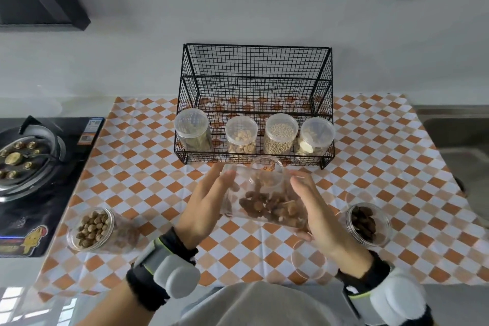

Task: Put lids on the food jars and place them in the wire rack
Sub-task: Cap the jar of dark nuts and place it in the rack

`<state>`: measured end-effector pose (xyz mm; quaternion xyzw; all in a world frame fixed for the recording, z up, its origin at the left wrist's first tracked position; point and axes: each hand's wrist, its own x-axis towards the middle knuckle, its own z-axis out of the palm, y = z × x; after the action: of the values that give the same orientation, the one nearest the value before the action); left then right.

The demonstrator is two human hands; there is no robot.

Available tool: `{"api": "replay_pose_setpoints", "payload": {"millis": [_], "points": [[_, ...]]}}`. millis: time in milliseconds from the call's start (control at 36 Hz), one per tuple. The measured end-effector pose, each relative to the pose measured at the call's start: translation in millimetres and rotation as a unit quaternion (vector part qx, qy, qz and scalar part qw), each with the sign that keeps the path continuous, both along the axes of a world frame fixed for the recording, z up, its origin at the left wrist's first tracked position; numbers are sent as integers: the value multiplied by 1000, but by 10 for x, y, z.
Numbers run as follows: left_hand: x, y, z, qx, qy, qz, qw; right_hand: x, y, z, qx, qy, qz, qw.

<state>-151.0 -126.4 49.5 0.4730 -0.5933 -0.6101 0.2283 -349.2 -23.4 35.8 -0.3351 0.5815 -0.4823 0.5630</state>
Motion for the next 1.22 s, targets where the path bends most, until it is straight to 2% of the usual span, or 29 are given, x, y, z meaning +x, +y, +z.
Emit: {"api": "replay_pose_setpoints", "payload": {"millis": [111,167,333,500,639,778,972,1111,1222], "points": [[-33,-32,-9,61,18,42,997,70,33,-22,-40,136,15,990],[-59,-22,31,55,31,48,997,113,29,-63,-64,159,-18,985],[-63,48,13,-13,51,97,994,216,-88,-12,-107,141,-95,980],[-85,58,99,-61,85,124,987,183,-199,74,-128,128,-112,977],[-33,-62,26,-62,64,79,993,153,-226,62,-118,134,-95,979],[10,-146,95,-47,54,5,997,150,-255,-72,-83,69,-83,991],[162,-381,235,-129,6,-3,992,262,-280,-224,-57,2,-42,997],[215,-581,462,-248,-62,-8,967,289,-320,-237,-11,56,13,998],[264,-815,600,-277,-91,12,956,294,-332,-319,9,95,20,995]]}}
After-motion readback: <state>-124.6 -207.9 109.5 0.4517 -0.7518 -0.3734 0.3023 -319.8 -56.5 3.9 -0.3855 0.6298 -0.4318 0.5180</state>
